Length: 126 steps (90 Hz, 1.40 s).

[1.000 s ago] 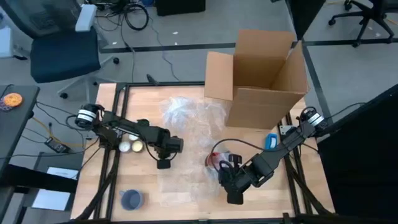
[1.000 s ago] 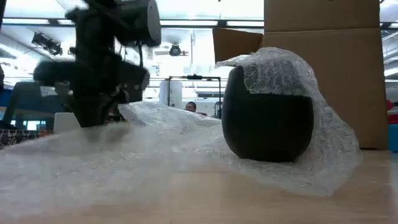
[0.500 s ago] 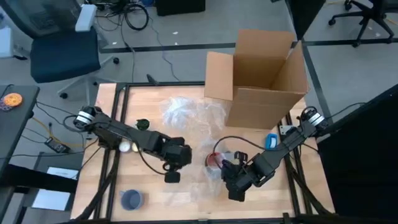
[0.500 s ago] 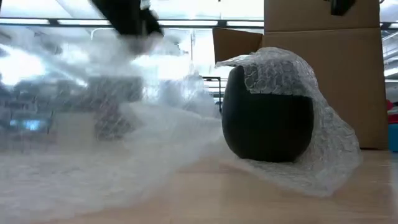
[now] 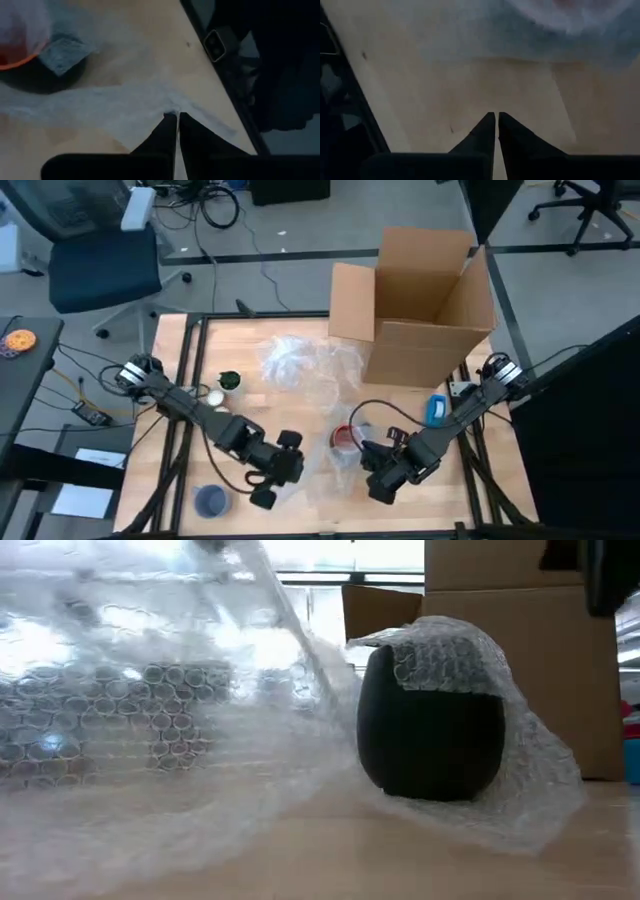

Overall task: Wrap mug
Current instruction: Wrap the black mug with bubble wrap

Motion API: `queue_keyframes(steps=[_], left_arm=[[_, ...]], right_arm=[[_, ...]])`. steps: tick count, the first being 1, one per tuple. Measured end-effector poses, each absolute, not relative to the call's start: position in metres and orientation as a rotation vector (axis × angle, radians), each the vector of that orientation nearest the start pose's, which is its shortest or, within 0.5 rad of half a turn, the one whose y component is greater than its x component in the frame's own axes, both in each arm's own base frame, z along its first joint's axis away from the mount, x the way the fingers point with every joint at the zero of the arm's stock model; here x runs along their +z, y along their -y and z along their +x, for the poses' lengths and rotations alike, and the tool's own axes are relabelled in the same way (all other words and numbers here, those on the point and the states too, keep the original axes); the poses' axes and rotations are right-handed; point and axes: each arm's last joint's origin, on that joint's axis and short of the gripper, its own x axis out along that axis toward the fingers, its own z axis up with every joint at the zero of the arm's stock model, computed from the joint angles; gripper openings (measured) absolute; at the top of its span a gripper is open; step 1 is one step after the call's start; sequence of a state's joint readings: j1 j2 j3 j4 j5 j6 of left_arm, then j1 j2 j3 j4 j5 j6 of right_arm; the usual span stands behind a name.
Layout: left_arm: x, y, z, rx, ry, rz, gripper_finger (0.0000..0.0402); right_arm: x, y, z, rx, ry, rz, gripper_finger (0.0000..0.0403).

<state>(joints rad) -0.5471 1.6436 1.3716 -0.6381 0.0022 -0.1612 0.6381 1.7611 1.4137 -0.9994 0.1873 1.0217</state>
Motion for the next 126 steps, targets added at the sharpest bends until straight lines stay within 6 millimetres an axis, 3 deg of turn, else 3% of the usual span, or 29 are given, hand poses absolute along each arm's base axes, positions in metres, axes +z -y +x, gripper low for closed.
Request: queue_keyframes(steps=[15,35,70,91,109,126], left_arm=[[0.283,0.19,0.297,-0.449,-0.893,0.111,0.0],[0.284,0.2,0.292,-0.48,-0.879,0.123,0.0],[0.284,0.201,0.29,-0.446,-0.868,0.174,0.0],[0.285,0.197,0.294,-0.303,-0.815,0.228,0.0],[0.278,0.191,0.309,-0.214,-0.777,0.236,0.0],[0.257,0.188,0.334,-0.214,-0.756,0.272,0.0]], right_arm=[[0.225,-0.193,0.285,-0.266,-1.222,0.371,0.0],[0.203,-0.169,0.291,-0.294,-1.246,0.324,0.0],[0.201,-0.122,0.323,-0.27,-1.143,0.226,0.0],[0.203,-0.097,0.335,-0.264,-1.116,0.186,0.0],[0.202,-0.088,0.335,-0.268,-1.138,0.152,0.0],[0.205,-0.084,0.32,-0.307,-1.256,0.115,0.0]])
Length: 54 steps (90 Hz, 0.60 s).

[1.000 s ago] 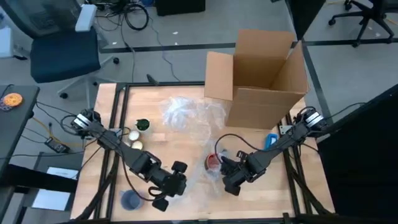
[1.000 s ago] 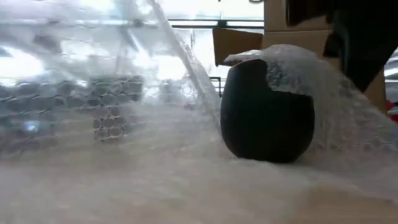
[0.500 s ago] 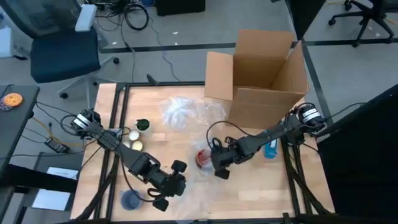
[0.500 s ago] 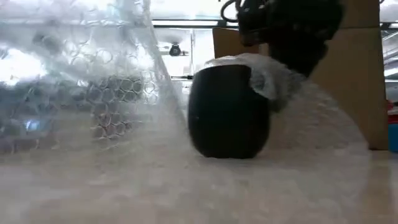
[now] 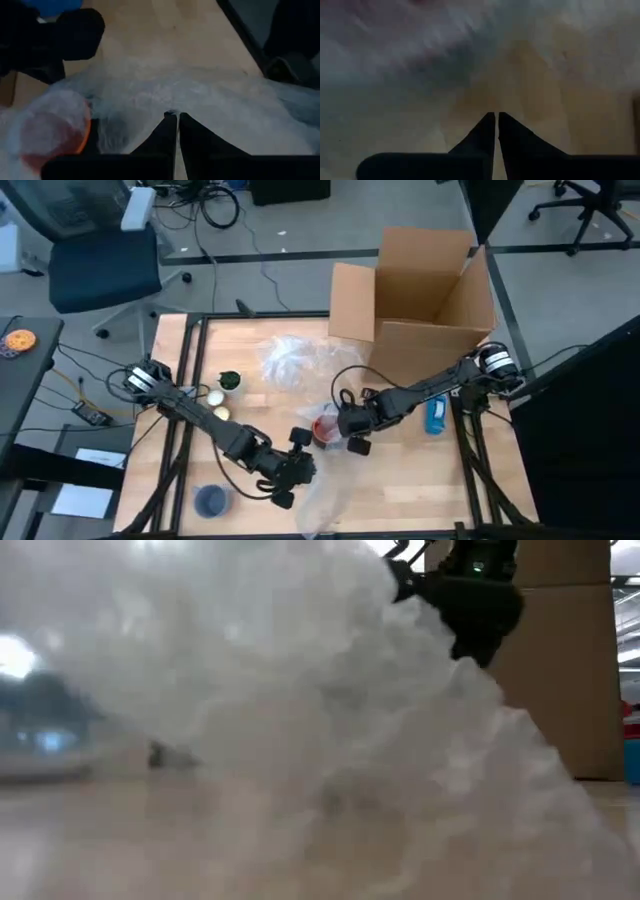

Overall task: Wrap mug
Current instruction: Wrap the black mug with bubble wrap

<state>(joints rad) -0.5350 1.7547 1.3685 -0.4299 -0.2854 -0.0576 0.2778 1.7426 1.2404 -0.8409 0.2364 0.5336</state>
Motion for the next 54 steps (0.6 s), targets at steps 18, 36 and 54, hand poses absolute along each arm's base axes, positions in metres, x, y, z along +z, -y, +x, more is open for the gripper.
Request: queue_keyframes(steps=[18,36,54], left_arm=[[0.247,0.176,0.359,-0.178,-0.685,0.237,0.0],[0.244,0.165,0.375,-0.243,-0.643,0.166,0.0],[0.242,0.152,0.39,-0.209,-0.577,0.129,0.0]], right_arm=[[0.225,-0.092,0.293,-0.355,-1.304,0.095,0.0],[0.24,-0.121,0.279,-0.319,-1.203,0.132,0.0],[0.243,-0.161,0.288,-0.156,-1.012,0.213,0.0003]])
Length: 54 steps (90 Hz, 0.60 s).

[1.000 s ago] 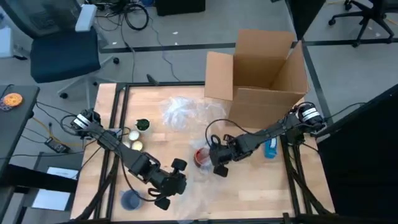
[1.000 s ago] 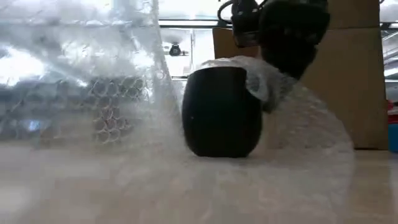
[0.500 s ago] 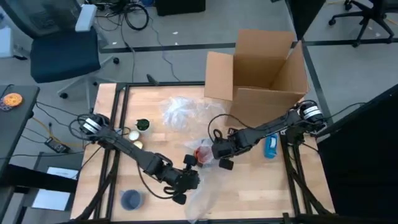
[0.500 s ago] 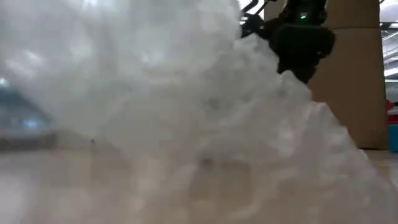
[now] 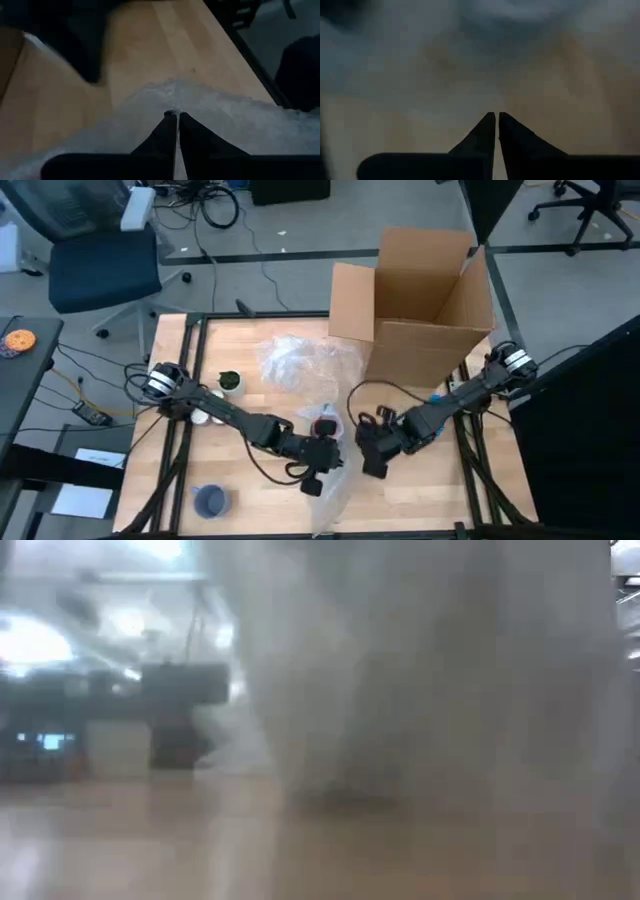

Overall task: Wrap mug
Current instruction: Wrap the black mug with bubble wrap

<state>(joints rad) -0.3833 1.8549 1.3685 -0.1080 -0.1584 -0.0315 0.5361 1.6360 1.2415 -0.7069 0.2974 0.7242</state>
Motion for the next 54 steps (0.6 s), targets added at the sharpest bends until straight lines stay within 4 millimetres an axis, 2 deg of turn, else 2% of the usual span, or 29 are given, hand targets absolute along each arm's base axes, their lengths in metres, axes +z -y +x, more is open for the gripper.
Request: queue_keyframes(steps=[8,15,29,42,54], left_arm=[[0.242,0.145,0.395,-0.186,-0.559,0.116,0.0],[0.241,0.137,0.398,-0.16,-0.564,0.109,0.0],[0.243,0.126,0.403,-0.121,-0.54,0.067,0.0],[0.246,0.119,0.407,-0.102,-0.501,0.037,0.0],[0.249,0.119,0.409,-0.102,-0.468,0.029,0.0]], right_arm=[[0.246,-0.169,0.285,-0.114,-0.989,0.209,0.0011],[0.248,-0.171,0.274,-0.121,-1.034,0.19,0.0024],[0.256,-0.173,0.258,-0.144,-1.074,0.217,0.0067],[0.269,-0.176,0.248,-0.176,-0.963,0.196,0.0117],[0.268,-0.178,0.25,-0.237,-0.899,0.155,0.0159]])
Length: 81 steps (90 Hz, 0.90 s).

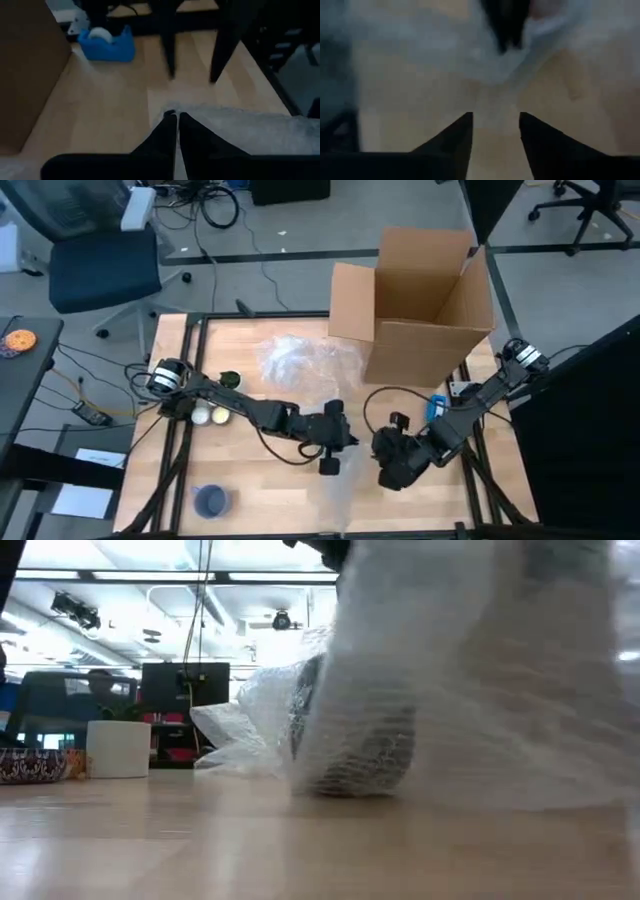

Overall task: Wrap mug
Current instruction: Wrap the black mug with bubble wrap

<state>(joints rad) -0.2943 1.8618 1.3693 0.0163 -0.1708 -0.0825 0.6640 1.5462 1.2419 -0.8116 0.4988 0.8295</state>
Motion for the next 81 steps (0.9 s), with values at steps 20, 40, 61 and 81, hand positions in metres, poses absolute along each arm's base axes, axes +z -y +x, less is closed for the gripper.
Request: queue_keyframes(steps=[20,40,61,81], left_arm=[[0.247,0.119,0.409,-0.101,-0.476,0.032,0.0],[0.238,0.121,0.412,-0.127,-0.504,0.031,0.0],[0.232,0.121,0.415,-0.132,-0.507,0.032,0.0],[0.235,0.122,0.416,-0.154,-0.476,0.021,0.0]], right_arm=[[0.237,-0.186,0.27,-0.281,-0.924,0.144,0.0196],[0.234,-0.186,0.271,-0.296,-0.93,0.097,0.0202],[0.24,-0.187,0.268,-0.289,-0.871,0.023,0.0201],[0.236,-0.188,0.273,-0.292,-0.866,0.036,0.0177]])
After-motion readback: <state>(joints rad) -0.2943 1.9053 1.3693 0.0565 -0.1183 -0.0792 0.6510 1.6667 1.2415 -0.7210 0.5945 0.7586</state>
